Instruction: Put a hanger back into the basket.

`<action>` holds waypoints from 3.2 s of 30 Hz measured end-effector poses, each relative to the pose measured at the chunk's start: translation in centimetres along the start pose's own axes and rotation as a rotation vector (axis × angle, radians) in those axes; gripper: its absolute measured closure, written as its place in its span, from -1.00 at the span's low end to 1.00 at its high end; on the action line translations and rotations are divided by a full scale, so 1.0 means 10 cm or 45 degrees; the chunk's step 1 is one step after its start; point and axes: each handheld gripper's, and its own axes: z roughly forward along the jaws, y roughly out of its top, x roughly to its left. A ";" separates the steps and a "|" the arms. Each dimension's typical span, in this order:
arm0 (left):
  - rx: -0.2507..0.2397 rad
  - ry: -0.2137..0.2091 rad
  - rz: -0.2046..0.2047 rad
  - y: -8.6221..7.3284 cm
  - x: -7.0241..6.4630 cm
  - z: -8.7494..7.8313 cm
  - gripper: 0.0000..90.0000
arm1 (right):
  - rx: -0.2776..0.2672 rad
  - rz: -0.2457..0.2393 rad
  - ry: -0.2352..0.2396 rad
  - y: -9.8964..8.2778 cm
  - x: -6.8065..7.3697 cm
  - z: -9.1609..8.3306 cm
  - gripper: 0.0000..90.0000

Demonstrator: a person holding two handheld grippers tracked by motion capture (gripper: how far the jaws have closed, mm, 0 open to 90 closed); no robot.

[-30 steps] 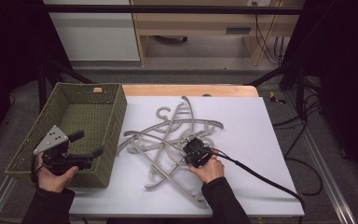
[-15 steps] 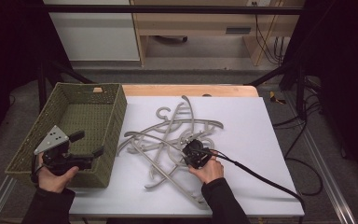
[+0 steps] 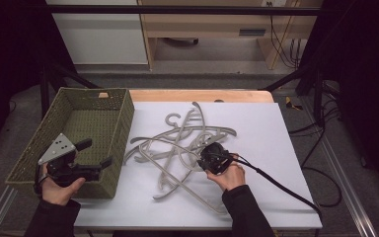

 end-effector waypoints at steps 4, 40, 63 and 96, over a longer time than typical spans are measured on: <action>-0.001 -0.026 0.018 0.04 -0.05 -0.01 -0.83 | -0.042 -0.035 0.021 0.03 -0.03 -0.14 0.84; 0.429 -0.407 0.371 0.47 -0.88 0.82 -0.67 | -0.117 -0.470 0.325 -0.05 0.06 -0.54 0.84; 0.626 -0.572 0.551 0.46 -1.24 1.33 -0.06 | -0.063 -0.548 0.383 -0.10 0.14 -0.50 0.84; 0.760 -0.610 0.763 0.31 -1.47 1.44 0.82 | -0.052 -0.650 0.394 -0.14 0.19 -0.43 0.77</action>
